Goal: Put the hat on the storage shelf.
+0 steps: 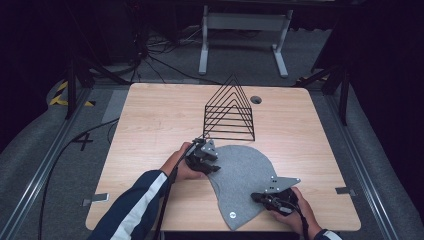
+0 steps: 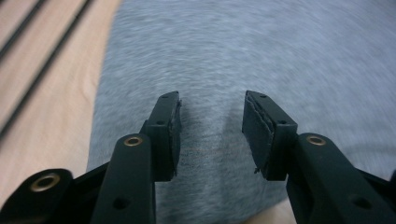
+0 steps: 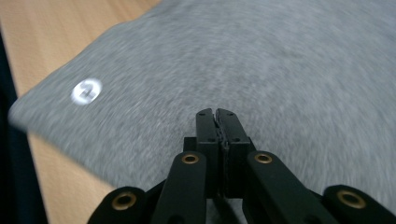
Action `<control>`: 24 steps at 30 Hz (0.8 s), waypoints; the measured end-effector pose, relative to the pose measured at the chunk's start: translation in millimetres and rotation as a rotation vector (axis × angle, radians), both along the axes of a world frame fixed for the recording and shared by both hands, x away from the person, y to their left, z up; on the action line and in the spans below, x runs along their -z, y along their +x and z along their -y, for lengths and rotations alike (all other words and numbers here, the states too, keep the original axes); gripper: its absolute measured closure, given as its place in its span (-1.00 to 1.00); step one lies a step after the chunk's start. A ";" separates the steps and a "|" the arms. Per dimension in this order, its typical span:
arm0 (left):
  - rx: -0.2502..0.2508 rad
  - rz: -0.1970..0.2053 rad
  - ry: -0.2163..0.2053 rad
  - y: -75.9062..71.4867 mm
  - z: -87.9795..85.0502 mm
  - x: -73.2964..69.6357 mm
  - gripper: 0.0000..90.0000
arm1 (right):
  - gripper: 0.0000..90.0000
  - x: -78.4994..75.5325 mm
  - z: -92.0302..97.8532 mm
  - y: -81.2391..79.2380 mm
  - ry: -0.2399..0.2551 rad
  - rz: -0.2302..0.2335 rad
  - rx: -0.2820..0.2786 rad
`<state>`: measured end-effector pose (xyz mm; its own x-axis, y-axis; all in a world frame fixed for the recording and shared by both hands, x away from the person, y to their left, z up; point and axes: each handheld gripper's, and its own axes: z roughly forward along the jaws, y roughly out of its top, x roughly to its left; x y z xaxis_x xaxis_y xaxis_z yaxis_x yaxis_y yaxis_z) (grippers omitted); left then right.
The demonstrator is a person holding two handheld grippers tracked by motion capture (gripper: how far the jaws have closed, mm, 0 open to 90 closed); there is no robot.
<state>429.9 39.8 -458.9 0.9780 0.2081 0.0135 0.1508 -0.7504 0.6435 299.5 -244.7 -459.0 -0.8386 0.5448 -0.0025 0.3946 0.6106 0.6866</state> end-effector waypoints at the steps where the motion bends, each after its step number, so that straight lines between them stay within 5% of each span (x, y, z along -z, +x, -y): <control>1: 0.013 -0.002 -0.001 -5.9 -2.9 0.4 0.25 | 0.98 -0.7 3.3 1.5 -0.003 -0.006 0.009; 11: 0.028 -0.018 -0.001 -62.4 -13.0 1.9 0.25 | 0.97 -3.4 22.0 21.5 -0.040 0.017 0.122; 24: 0.004 -0.032 -0.016 -97.9 -6.9 3.0 0.26 | 0.86 -4.2 28.8 52.3 -0.061 0.048 0.189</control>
